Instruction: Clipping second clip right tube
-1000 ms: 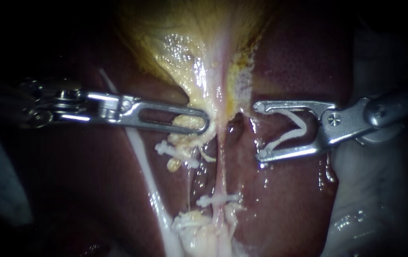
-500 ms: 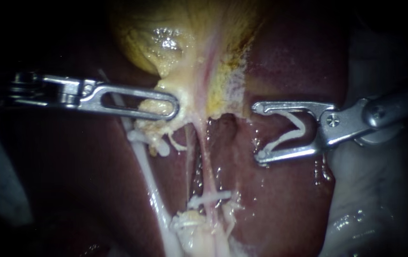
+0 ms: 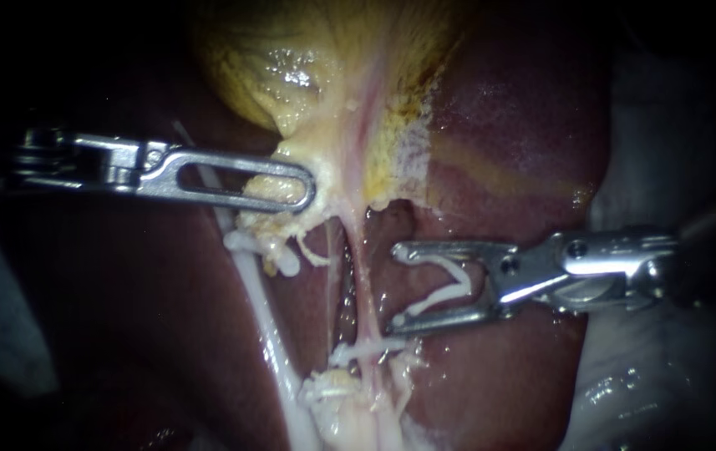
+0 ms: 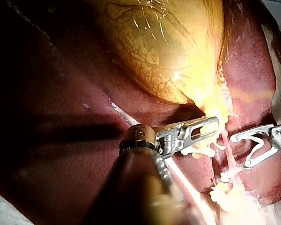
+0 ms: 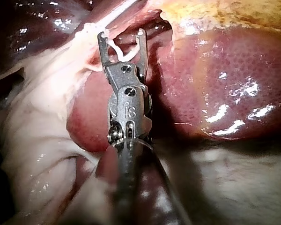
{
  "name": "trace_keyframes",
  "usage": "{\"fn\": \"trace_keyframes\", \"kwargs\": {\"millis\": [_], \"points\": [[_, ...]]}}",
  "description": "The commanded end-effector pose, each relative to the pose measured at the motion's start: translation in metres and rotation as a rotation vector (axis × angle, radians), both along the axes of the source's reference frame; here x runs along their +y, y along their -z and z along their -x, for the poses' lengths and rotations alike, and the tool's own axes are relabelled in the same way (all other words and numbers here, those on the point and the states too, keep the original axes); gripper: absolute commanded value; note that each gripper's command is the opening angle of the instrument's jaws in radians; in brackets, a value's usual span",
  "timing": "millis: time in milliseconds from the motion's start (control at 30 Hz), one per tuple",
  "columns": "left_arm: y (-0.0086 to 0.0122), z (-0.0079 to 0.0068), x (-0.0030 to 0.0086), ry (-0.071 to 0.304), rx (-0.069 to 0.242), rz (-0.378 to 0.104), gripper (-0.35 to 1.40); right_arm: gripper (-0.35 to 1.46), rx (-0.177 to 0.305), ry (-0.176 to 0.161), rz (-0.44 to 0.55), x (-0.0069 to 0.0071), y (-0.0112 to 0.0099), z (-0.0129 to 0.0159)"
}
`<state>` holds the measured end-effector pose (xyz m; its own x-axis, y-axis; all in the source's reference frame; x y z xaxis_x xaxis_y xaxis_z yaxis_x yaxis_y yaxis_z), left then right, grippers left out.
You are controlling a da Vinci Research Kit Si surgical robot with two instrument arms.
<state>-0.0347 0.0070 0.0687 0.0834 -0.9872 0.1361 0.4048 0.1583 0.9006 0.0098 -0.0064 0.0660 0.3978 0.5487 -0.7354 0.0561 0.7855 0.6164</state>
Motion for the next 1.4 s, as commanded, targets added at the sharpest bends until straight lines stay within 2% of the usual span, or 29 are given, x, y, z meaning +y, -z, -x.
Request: {"fn": "trace_keyframes", "kwargs": {"millis": [33, 267, 533, 667, 767, 867, 900, 933, 1233, 1400], "points": [[0.0, 0.0, 0.0, 0.0, 0.0, 0.0, -0.35, 0.49, -0.004, 0.0, -0.019, -0.0004, -0.0004, -0.0005], [0.0, 0.0, 0.0, 0.0, 0.0, 0.0, -0.35, 0.49, -0.005, 0.01, -0.079, -0.0019, -0.0016, -0.0029], [0.0, 0.0001, 0.0, 0.0, 0.0, 0.0, -0.35, 0.45, 0.057, 0.012, -0.146, -0.0023, -0.0013, -0.0042], [0.0, 0.0001, 0.0, 0.0, 0.0, 0.0, -0.35, 0.41, 0.061, 0.001, -0.163, -0.0022, -0.0012, -0.0043], [0.0, 0.0001, 0.0, 0.0, 0.0, 0.0, -0.35, 0.27, 0.052, -0.007, -0.19, -0.0022, -0.0013, -0.0041], [0.0, 0.0001, 0.0, 0.0, 0.0, 0.0, -0.35, -0.1, 0.031, -0.031, -0.234, -0.0022, -0.0012, -0.0036], [0.0, 0.0001, 0.0, 0.0, 0.0, 0.0, -0.35, -0.27, 0.019, -0.042, -0.266, -0.0021, -0.0012, -0.0034], [0.0, 0.0001, 0.0, 0.0, 0.0, 0.0, -0.35, -0.35, 0.012, -0.048, -0.288, -0.0021, -0.0012, -0.0033], [-0.0001, 0.0001, 0.0, 0.0, 0.0, 0.001, -0.35, -0.35, 0.0, -0.062, -0.331, -0.002, -0.0013, -0.0029], [-0.0002, 0.0001, 0.0, 0.0, 0.0, 0.001, -0.35, -0.35, 0.004, -0.051, -0.334, -0.0022, -0.0013, -0.0029]]}}
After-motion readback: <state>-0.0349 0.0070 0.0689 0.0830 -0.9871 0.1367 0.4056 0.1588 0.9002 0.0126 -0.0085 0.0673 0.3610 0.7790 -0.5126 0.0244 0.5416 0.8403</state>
